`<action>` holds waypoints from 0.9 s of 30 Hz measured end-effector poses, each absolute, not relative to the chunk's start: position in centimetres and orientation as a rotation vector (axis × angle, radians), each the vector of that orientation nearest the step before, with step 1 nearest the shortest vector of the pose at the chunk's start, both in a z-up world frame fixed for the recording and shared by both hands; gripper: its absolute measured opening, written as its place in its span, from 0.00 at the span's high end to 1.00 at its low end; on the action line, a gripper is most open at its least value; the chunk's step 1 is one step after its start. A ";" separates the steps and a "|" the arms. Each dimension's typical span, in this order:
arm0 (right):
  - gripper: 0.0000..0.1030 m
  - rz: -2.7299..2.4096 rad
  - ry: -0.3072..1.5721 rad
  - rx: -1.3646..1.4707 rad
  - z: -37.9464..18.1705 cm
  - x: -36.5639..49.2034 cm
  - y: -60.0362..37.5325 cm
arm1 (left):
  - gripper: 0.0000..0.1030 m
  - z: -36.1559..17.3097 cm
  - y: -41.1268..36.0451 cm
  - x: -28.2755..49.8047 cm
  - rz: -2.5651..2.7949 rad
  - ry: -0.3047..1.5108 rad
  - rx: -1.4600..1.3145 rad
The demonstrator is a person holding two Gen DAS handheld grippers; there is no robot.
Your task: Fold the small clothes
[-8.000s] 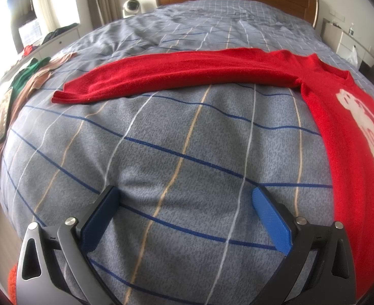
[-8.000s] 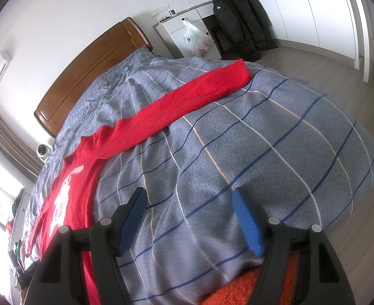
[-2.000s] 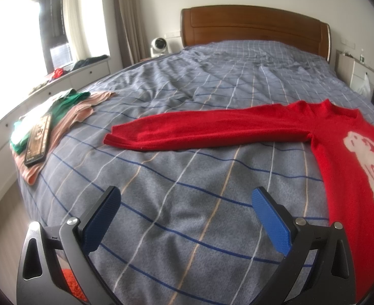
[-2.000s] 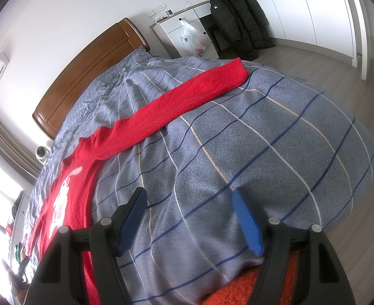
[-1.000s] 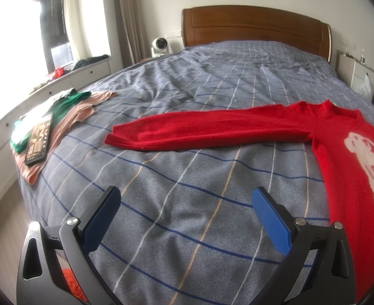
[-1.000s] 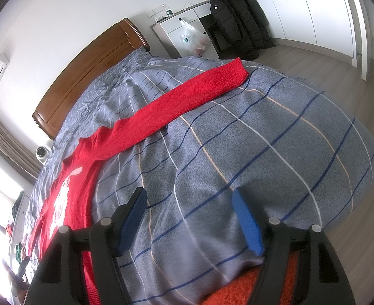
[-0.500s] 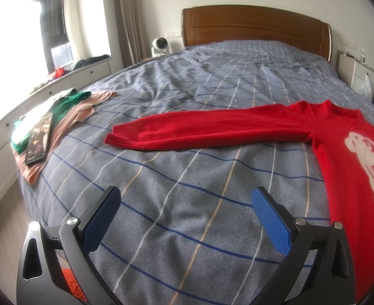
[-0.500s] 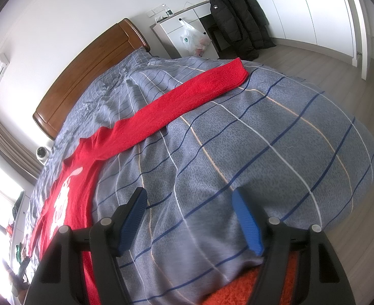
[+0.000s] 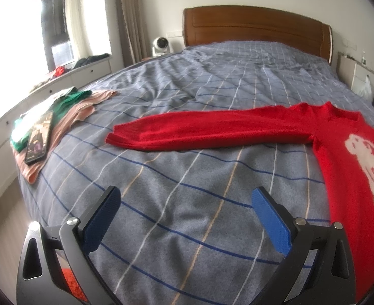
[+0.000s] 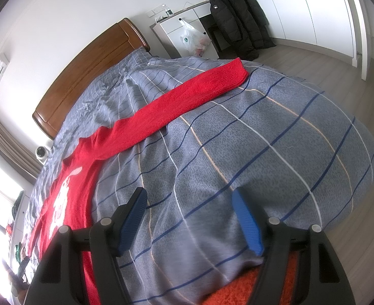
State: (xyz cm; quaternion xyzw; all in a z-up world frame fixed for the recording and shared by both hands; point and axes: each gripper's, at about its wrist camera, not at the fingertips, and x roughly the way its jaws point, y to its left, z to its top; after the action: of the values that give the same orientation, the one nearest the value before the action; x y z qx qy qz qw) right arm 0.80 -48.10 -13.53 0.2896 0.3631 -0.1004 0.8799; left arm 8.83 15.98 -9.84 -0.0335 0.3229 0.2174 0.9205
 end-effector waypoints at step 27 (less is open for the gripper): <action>0.95 -0.275 0.730 1.074 -16.9 14.9 -62.6 | 0.00 -11.3 16.0 9.5 0.485 0.725 -0.043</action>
State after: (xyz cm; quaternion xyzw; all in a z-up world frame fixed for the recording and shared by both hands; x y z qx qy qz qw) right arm 14.89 -62.63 -16.86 0.4986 0.3390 -0.1276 0.7876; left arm 9.51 16.04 -11.35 -0.0208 0.3512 0.2350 0.9061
